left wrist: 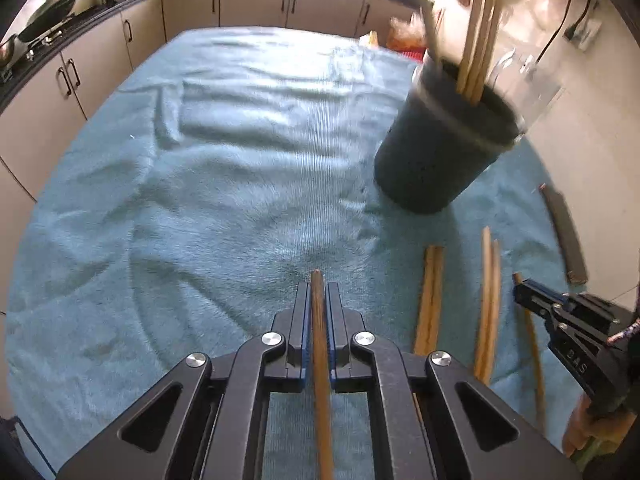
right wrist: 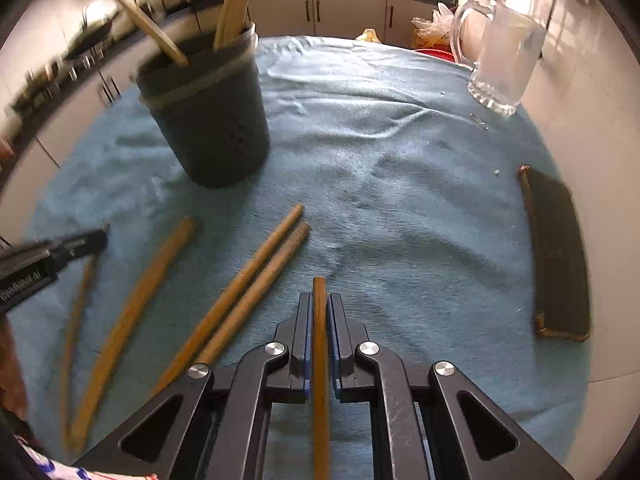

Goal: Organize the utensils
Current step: 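Lower the right gripper and grasp a wooden chopstick from the row, then carry the chopstick with the right gripper and drop it into the cup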

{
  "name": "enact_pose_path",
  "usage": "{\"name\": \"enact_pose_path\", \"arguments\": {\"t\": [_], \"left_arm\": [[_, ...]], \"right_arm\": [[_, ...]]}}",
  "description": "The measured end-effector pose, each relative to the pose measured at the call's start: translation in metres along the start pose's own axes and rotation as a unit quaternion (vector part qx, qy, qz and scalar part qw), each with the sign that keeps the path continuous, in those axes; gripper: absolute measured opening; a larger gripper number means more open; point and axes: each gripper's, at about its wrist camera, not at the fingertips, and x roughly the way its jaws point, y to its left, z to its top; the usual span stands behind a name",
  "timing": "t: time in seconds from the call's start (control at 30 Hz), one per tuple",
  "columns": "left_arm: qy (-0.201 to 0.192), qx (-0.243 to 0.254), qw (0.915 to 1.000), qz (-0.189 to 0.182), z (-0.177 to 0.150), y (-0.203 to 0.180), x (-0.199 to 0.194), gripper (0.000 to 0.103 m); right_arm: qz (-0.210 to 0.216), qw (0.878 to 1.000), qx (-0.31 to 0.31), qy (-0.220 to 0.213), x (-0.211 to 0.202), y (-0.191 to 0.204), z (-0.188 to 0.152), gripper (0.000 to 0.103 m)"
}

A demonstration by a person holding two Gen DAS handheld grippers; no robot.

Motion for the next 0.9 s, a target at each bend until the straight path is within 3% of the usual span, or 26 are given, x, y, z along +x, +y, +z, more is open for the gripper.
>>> {"name": "enact_pose_path", "arguments": {"t": [0.17, 0.4, 0.63, 0.9], "left_arm": [[-0.076, 0.010, 0.9970, -0.008, -0.007, -0.003, -0.065, 0.006], [-0.181, 0.018, 0.9832, -0.020, -0.032, -0.014, -0.157, 0.006], [-0.240, 0.040, 0.9700, -0.003, -0.063, -0.027, -0.205, 0.006], [-0.270, 0.043, 0.9616, -0.022, -0.075, -0.031, -0.241, 0.006]], "right_arm": [[0.027, 0.996, 0.009, -0.081, -0.056, -0.002, -0.004, 0.007], [0.035, 0.984, 0.006, -0.176, -0.129, 0.006, -0.016, 0.007], [0.036, 0.972, -0.009, -0.233, -0.182, 0.018, -0.039, 0.007], [0.040, 0.964, -0.020, -0.260, -0.211, 0.026, -0.047, 0.007]]}}
